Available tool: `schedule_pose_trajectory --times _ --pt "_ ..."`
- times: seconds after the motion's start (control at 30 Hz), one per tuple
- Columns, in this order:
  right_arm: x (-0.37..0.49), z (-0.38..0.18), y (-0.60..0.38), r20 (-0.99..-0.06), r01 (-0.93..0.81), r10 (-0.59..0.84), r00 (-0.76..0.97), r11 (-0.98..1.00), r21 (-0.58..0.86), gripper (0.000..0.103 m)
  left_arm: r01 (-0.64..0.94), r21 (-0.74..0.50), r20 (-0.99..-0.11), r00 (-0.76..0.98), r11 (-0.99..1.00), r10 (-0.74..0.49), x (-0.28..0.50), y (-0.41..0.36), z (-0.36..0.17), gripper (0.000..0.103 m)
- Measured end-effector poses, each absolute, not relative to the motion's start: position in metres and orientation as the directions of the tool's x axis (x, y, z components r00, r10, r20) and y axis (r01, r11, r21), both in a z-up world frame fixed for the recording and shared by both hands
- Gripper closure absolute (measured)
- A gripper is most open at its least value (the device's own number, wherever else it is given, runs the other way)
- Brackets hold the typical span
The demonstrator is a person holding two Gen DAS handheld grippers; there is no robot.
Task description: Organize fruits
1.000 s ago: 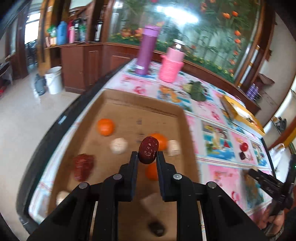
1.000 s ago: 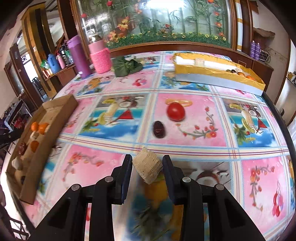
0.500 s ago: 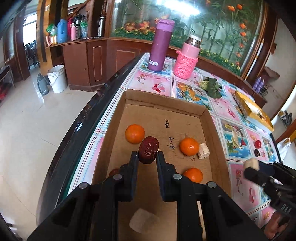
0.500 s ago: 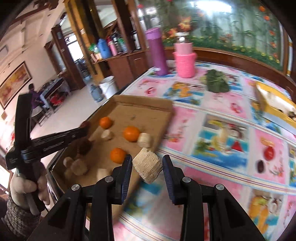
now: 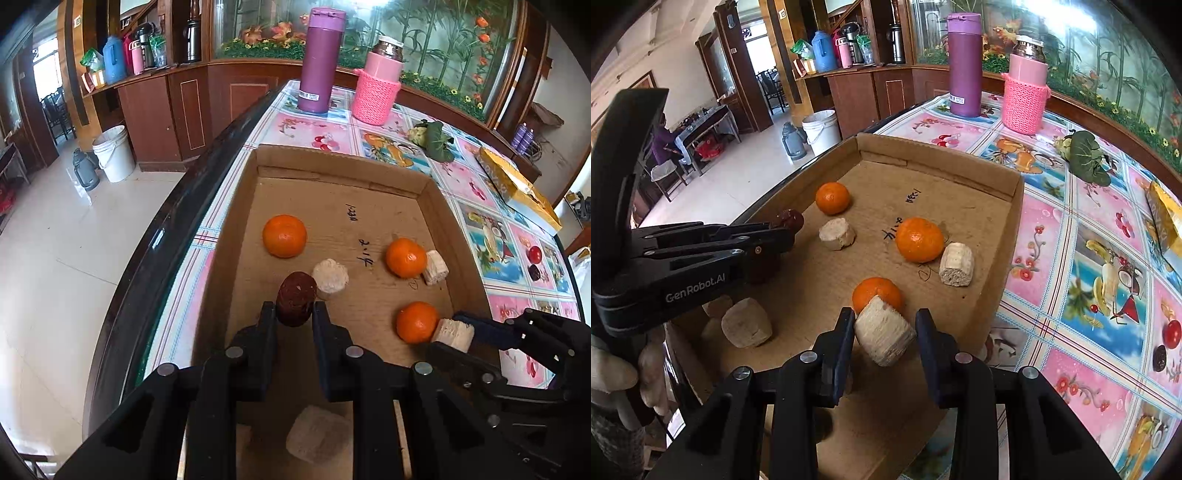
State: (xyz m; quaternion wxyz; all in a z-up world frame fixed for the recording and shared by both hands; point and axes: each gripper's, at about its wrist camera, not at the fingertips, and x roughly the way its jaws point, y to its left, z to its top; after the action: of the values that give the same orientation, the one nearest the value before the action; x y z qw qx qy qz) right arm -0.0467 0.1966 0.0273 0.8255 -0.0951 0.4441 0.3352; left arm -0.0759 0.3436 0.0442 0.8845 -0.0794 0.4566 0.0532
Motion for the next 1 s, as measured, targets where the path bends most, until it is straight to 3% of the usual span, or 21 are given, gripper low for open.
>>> schedule_pose_trajectory --times 0.27,0.33,0.43,0.57,0.63,0.7,0.87,1.0 --pt "-0.050 0.020 0.195 -0.797 -0.625 0.458 0.395 0.770 0.132 0.066 -0.191 -0.107 -0.817 0.576 0.976 0.024 -0.081 0.341 0.038 0.082" --pt "-0.052 0.024 0.193 -0.786 -0.623 0.463 0.410 0.771 0.129 0.065 -0.204 -0.128 -0.804 0.594 0.970 0.019 -0.089 0.342 0.043 0.073" --pt "-0.056 0.030 0.189 -0.768 -0.615 0.463 0.443 0.780 0.116 0.054 -0.228 -0.144 -0.783 0.621 0.963 0.030 -0.100 0.343 0.053 0.059" --pt "-0.061 0.041 0.174 -0.738 -0.585 0.474 0.480 0.800 0.133 0.052 -0.262 -0.155 -0.743 0.666 0.953 0.062 -0.120 0.339 0.070 0.048" --pt "-0.066 0.046 0.162 -0.722 -0.563 0.475 0.503 0.814 0.144 0.049 -0.295 -0.145 -0.717 0.689 0.944 0.105 -0.132 0.334 0.080 0.031" --pt "-0.074 0.050 0.146 -0.702 -0.529 0.472 0.534 0.834 0.158 0.043 -0.327 -0.140 -0.685 0.713 0.935 0.147 -0.144 0.327 0.089 0.023" --pt "-0.093 0.060 0.105 -0.658 -0.424 0.437 0.614 0.885 0.192 0.034 -0.320 -0.130 -0.617 0.767 0.939 0.176 -0.163 0.299 0.104 0.017" --pt "-0.107 0.067 0.082 -0.635 -0.367 0.409 0.655 0.907 0.206 0.028 -0.281 -0.032 -0.603 0.770 0.959 0.206 -0.163 0.262 0.108 0.017"
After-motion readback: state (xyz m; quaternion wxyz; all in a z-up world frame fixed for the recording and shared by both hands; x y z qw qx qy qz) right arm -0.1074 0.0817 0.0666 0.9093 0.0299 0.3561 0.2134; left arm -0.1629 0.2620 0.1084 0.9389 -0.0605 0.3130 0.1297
